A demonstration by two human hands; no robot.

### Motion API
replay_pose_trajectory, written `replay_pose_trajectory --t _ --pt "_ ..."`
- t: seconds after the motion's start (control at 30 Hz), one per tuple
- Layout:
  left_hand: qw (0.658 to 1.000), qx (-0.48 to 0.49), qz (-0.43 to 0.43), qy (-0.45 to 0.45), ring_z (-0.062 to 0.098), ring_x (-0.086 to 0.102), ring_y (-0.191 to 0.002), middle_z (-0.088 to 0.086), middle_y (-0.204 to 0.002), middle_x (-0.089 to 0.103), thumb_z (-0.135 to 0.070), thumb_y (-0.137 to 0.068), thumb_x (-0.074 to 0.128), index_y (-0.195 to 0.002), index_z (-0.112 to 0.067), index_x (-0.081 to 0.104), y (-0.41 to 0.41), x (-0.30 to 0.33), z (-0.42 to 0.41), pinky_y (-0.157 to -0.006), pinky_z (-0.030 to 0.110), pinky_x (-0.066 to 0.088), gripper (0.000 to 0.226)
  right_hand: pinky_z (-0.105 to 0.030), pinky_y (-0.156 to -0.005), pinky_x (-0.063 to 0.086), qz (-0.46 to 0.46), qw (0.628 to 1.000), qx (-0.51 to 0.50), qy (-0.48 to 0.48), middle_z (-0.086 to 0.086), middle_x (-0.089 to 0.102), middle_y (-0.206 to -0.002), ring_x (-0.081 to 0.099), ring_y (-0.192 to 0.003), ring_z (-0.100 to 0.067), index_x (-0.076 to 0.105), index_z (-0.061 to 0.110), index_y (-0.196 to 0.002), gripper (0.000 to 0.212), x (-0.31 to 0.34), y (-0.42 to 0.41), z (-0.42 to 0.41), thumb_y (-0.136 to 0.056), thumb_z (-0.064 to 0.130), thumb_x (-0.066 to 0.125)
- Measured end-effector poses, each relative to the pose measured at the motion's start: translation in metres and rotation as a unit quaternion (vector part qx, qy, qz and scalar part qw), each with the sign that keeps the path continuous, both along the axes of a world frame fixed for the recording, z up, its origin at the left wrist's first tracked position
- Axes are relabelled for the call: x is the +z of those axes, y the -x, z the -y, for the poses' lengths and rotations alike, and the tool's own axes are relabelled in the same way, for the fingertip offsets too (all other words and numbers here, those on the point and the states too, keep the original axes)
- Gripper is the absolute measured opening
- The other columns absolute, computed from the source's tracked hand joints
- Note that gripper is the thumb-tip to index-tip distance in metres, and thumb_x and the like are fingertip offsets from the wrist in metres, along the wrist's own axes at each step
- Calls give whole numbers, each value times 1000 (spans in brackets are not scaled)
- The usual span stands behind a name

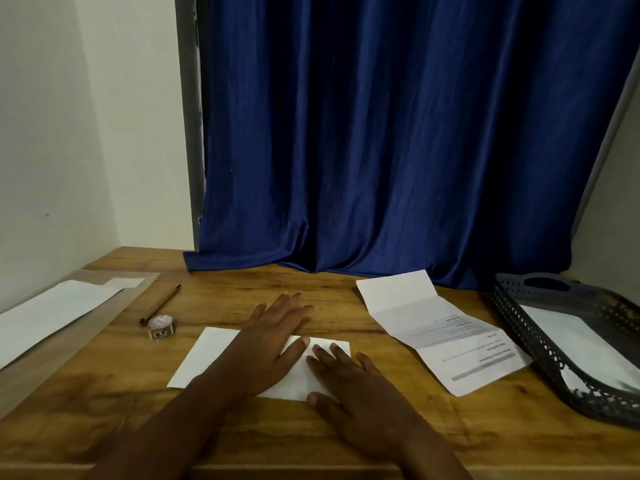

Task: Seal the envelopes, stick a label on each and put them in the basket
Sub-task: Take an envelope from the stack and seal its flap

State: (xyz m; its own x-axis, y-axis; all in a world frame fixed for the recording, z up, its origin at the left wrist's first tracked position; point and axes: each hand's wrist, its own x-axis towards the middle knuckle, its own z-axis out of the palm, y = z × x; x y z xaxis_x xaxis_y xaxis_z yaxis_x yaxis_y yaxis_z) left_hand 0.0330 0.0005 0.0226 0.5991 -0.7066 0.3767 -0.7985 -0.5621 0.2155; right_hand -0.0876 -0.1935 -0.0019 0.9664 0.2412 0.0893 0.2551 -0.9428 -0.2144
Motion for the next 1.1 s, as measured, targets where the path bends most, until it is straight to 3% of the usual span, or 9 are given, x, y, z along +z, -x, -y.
replay_pose_trajectory --t 0.1,0.23,0.37,0.6,0.73,0.83,0.93,1.03,1.1 --pt "997 16 -34 -67 7 -11 -154 -17 -167 -8 -54 -105 31 -160 -40 10 2 -3 -10 -123 35 -4 60 -38 -123 -11 -17 1000 -3 17 25 -11 -164 -16 -151 1 -6 46 -157 71 3 -1 1 -94 76 10" --pt "987 57 -89 -121 2 -15 -152 -19 -167 -12 -75 -95 22 -158 -45 -7 15 -9 -40 -123 34 -7 75 -40 -123 -10 -24 999 -9 19 23 -9 -165 -15 -150 1 -4 43 -157 78 4 -1 0 -91 80 11" --pt "978 91 -96 -160 -3 -18 -150 -24 -164 -15 -96 -74 6 -158 -45 -6 41 -7 -76 -124 34 -11 99 -37 -119 -15 -33 999 -14 22 22 -9 -166 -18 -146 4 -3 42 -158 90 5 0 -1 -83 90 11" --pt "973 87 -116 -182 -14 -34 -130 -47 -140 -38 -107 -59 29 -137 -71 -26 86 3 -113 -116 29 -4 102 -38 -122 -14 -51 998 0 33 35 -25 -156 -28 -141 12 -12 49 -155 102 12 18 -1 -72 100 17" --pt "982 40 -77 -171 -14 -24 -142 -44 -152 -28 -95 -74 40 -142 -70 -19 102 -6 -134 -120 32 -1 93 -27 -110 -24 -72 996 20 56 53 -44 -131 -47 -117 26 -26 67 -139 100 15 41 0 -64 103 30" --pt "993 29 -48 -104 -18 -4 -144 -47 -155 -2 -82 -88 37 -145 -72 -2 109 -11 -152 -122 34 15 70 -19 -102 -24 -63 995 21 69 56 -45 -127 -49 -108 30 -27 77 -128 95 15 58 1 -67 97 43" --pt "999 34 -38 2 -15 28 -140 -43 -148 33 -72 -89 50 -144 -66 30 111 -9 -165 -116 34 36 59 -13 -106 -12 4 999 16 36 61 -30 -133 -35 -120 34 -13 83 -129 85 11 72 5 -76 83 53" --pt "996 10 -45 79 -4 49 -132 -31 -138 55 -56 -89 60 -134 -53 57 110 -8 -173 -105 36 48 45 -20 -114 19 70 995 29 -66 63 11 -139 12 -136 29 21 84 -128 80 11 80 11 -73 58 73" --pt "990 -2 -66 124 3 59 -124 -24 -129 64 -49 -87 64 -125 -48 66 110 -7 -175 -98 36 52 39 -28 -113 38 105 986 42 -125 51 42 -136 41 -133 15 44 79 -121 78 12 85 14 -71 33 83"
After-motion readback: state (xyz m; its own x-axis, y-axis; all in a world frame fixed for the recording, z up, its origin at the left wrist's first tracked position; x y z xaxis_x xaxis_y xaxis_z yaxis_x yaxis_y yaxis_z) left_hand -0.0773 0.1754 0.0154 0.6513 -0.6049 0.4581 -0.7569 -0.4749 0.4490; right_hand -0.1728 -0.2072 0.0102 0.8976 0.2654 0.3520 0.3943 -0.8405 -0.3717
